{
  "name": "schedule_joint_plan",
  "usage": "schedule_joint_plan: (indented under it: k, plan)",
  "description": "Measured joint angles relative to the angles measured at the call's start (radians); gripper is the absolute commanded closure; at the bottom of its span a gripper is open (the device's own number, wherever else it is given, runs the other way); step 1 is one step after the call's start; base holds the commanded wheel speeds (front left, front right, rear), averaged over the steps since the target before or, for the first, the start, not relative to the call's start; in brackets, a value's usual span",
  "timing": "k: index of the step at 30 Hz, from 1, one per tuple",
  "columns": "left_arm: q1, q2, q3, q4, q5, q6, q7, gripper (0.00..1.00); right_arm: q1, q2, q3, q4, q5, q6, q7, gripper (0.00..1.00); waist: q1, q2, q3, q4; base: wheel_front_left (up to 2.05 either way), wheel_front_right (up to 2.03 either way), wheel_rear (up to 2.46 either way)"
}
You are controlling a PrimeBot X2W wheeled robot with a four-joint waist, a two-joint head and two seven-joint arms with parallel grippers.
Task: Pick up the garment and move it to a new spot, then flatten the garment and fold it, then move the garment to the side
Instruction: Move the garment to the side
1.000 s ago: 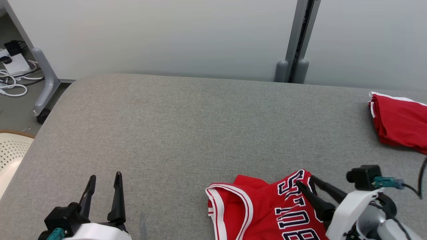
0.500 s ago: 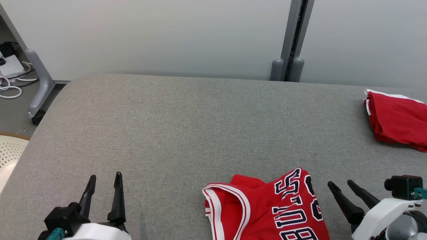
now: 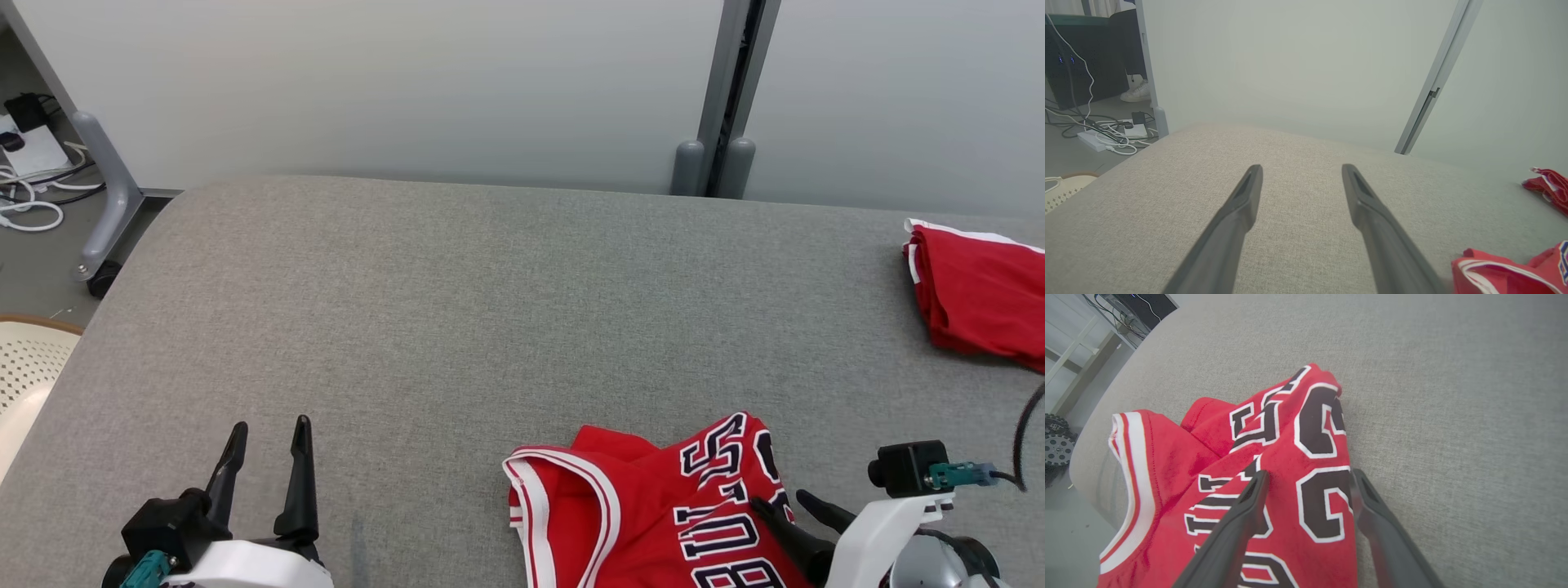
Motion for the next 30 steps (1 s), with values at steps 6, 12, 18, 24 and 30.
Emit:
schedule_joint_plan:
  k: [6,12,18,24,30]
  plan:
    - [0.0,-0.002,-0.001,0.006,-0.003,0.0,0.0,0.0,-0.016,0.022,0.01,0.075,-0.032,0.0,0.058,0.0,0.0,0.0,0.001,0.022,0.0,0.0,0.0]
    - [0.0,-0.004,0.002,0.007,-0.006,0.0,-0.001,0.0,-0.027,0.035,-0.015,0.121,-0.039,0.0,0.094,0.0,0.0,0.0,0.009,0.044,0.0,0.0,0.0]
    - [0.0,-0.007,0.004,0.008,-0.006,0.0,-0.002,0.0,-0.033,0.036,-0.075,0.154,-0.042,0.0,0.105,0.09,0.0,0.0,0.016,0.057,0.0,0.0,0.0]
    - [0.0,-0.007,0.008,0.008,-0.005,0.0,-0.002,0.0,-0.033,0.041,-0.081,0.161,-0.023,0.0,0.128,1.0,0.0,0.0,0.022,0.059,0.0,0.0,0.0]
    - [-0.002,-0.007,0.008,0.008,-0.002,-0.003,-0.002,0.0,-0.034,0.043,-0.052,0.146,0.017,0.0,0.113,1.0,0.0,0.0,0.026,0.058,0.0,0.0,0.0]
